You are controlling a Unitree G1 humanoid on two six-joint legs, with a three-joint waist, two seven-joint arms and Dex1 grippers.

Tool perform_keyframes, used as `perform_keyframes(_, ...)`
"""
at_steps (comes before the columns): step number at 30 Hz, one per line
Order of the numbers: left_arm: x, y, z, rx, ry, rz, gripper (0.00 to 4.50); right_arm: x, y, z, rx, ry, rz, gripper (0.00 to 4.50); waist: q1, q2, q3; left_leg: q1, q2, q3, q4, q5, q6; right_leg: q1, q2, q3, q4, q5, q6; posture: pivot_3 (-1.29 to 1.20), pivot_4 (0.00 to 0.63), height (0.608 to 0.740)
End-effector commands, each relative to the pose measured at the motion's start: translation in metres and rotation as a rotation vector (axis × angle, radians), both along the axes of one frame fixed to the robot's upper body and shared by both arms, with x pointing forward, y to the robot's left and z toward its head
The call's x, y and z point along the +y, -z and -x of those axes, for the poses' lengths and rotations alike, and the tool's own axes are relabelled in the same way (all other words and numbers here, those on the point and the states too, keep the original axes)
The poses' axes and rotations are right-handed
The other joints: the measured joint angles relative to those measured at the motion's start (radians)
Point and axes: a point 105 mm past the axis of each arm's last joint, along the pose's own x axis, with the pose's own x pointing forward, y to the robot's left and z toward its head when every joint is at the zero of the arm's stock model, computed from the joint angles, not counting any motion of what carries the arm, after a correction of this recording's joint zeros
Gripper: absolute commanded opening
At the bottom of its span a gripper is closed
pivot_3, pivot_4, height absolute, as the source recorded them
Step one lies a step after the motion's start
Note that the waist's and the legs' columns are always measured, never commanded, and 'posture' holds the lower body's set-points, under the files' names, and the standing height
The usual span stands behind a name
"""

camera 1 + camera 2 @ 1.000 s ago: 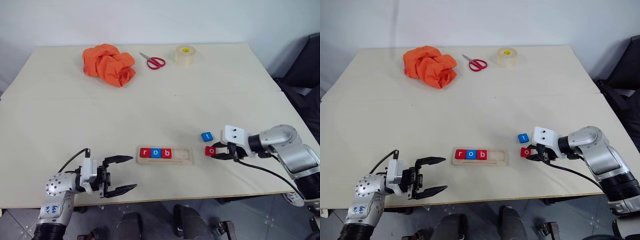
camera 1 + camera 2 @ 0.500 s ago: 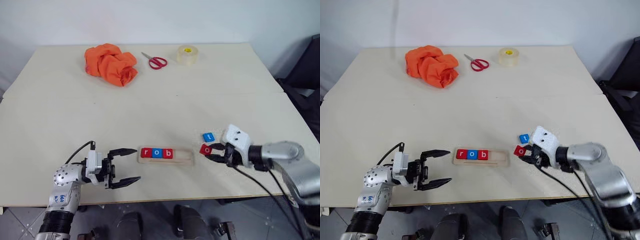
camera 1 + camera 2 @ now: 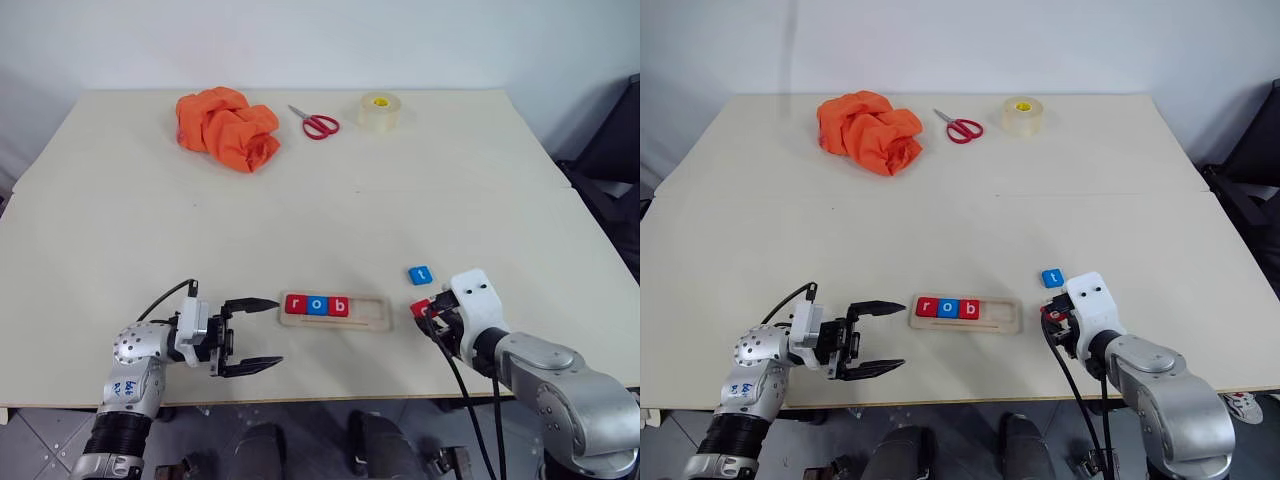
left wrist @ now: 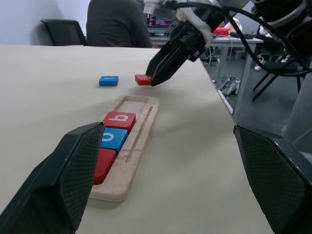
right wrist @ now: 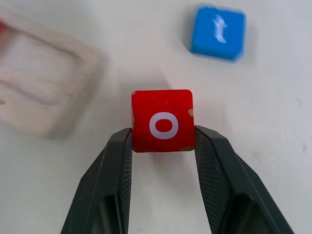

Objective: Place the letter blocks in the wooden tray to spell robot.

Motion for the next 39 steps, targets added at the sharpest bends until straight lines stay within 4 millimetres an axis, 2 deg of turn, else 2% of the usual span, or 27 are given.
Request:
perform_keyframes(1,0.001,-0.006,0.000,-0.021,0.014,0.005,4.50,-0.005,-0.009,0.001,-0.046,0.056,0.017,1.79,0.000,0.000,0.000,0.000,0.000,0.000,0.000,0.000,0.000,0.000,0.000,0.000,0.000,0.000,0.000,0.00,0.150,0.740)
perform_keyframes(6,0.003,-0.006,0.000,-0.022,0.013,0.001,4.50,0.000,-0.011,0.005,-0.053,0.015,0.018,3.54,-0.001,0.000,0.000,0.000,0.000,0.000,-0.001,0.000,0.000,0.000,0.000,0.000,0.000,0.000,0.000,0.00,0.150,0.740)
perform_keyframes(8,0.003,-0.006,0.000,-0.022,0.011,0.002,4.50,0.004,-0.017,0.007,-0.056,-0.095,0.044,4.29,-0.001,0.000,0.000,0.000,0.000,0.000,0.000,0.000,0.000,0.000,0.000,0.000,0.000,0.000,0.000,0.00,0.150,0.740)
perform_keyframes(9,0.002,-0.006,0.000,-0.023,0.009,0.003,4.50,0.004,-0.020,0.008,-0.056,-0.145,0.061,4.46,-0.001,0.000,0.000,0.000,0.000,0.000,0.000,0.000,0.000,0.000,0.000,0.000,-0.001,0.000,0.000,0.00,0.150,0.740)
perform_keyframes(13,0.001,-0.006,0.000,-0.024,0.004,0.010,4.50,0.000,-0.027,0.007,-0.058,-0.334,0.142,4.46,0.000,0.000,0.000,0.000,0.000,-0.001,-0.001,0.000,0.000,0.001,0.000,0.000,-0.002,0.000,0.000,0.00,0.150,0.740)
perform_keyframes(17,-0.001,-0.005,0.001,-0.026,-0.006,0.020,4.50,-0.011,-0.030,-0.003,-0.059,-0.588,0.273,4.46,-0.001,0.000,0.000,0.000,0.000,0.000,-0.001,0.000,0.001,0.002,0.001,0.000,-0.003,0.000,0.001,0.00,0.150,0.740)
perform_keyframes(25,0.001,-0.004,0.007,-0.030,-0.038,0.023,4.50,-0.025,-0.025,-0.024,-0.056,-0.870,0.364,4.46,-0.001,-0.001,0.000,0.000,0.000,0.000,-0.001,0.000,0.001,0.002,0.001,0.000,-0.004,0.001,0.003,0.00,0.150,0.740)
perform_keyframes(30,0.001,-0.004,0.013,-0.031,-0.061,0.027,4.50,-0.025,-0.018,-0.040,-0.059,-0.961,0.390,4.46,-0.001,0.000,0.000,0.000,0.000,0.001,0.000,0.000,0.001,0.002,0.001,0.000,-0.004,0.001,0.003,0.00,0.150,0.740)
perform_keyframes(36,0.002,-0.004,0.019,-0.031,-0.087,0.027,4.50,-0.024,-0.007,-0.044,-0.026,-1.021,0.382,4.46,0.000,0.000,0.000,0.000,0.000,0.001,0.000,0.000,0.001,0.002,0.000,0.000,-0.004,0.001,0.003,0.00,0.150,0.740)
perform_keyframes(39,0.003,-0.004,0.021,-0.031,-0.096,0.026,4.50,-0.026,-0.003,-0.044,-0.011,-1.028,0.385,3.87,0.000,0.000,0.000,0.001,0.000,0.001,0.000,0.000,0.001,0.002,0.001,0.000,-0.003,0.001,0.002,0.00,0.150,0.740)
